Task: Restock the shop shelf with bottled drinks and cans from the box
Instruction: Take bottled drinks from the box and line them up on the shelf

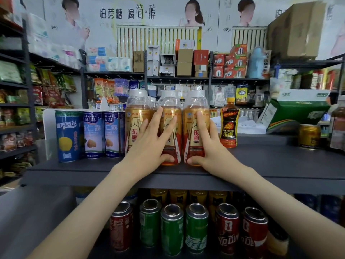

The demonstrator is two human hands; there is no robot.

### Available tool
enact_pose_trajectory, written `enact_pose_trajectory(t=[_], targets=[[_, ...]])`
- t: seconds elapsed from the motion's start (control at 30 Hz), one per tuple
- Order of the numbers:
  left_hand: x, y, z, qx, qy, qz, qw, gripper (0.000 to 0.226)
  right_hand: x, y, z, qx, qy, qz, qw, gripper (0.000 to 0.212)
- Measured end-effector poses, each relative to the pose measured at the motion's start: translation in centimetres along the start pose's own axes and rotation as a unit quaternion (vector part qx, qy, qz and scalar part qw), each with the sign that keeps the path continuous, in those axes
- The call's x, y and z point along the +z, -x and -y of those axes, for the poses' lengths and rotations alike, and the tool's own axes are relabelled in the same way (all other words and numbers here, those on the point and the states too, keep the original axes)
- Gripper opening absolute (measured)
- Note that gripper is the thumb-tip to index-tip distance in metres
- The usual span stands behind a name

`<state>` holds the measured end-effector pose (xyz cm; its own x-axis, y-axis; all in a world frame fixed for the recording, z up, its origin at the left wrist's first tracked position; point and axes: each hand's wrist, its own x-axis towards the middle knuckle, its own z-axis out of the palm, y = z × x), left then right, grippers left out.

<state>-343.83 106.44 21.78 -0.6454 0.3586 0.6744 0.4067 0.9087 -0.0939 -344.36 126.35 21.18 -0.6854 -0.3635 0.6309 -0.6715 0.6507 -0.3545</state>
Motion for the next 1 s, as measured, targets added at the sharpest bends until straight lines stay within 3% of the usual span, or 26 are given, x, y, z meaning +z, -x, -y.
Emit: enact_pose_trajectory(t=[0.43,0.6,0.73,0.83,0.9,1.0], targets=[[0.0,0.4,0.4,0.035,0.018,-0.044,0.998,0.102,-0.3,0.2,0.1,0.032,0.018,0.023,0.999,0.122],[0.4,2.4,1.0,0.033,0.066,-0.08,0.994,0.08,-0.7,0.8,0.7,0.047,0.039,0.007,0.998,0.12],[-0.1,6.2,-0.2,-0.022,0.145,-0.116,0.982,0.06,0.5,3.0,2.6,0.044,0.087,-0.095,0.991,0.095],[-0.5,10.4,-1.2,-0.085,0.204,-0.118,0.968,0.055,2.7,6.3,5.8,-0.039,0.068,-0.153,0.985,0.065],[-0.6,14.1,-1.8,-0.121,0.217,-0.119,0.961,0.054,5.3,8.9,7.7,-0.077,0.019,-0.116,0.99,0.054],[0.0,21.2,-2.3,-0.206,0.224,-0.106,0.947,0.051,10.8,13.3,10.3,-0.089,-0.085,0.006,0.992,0.047]])
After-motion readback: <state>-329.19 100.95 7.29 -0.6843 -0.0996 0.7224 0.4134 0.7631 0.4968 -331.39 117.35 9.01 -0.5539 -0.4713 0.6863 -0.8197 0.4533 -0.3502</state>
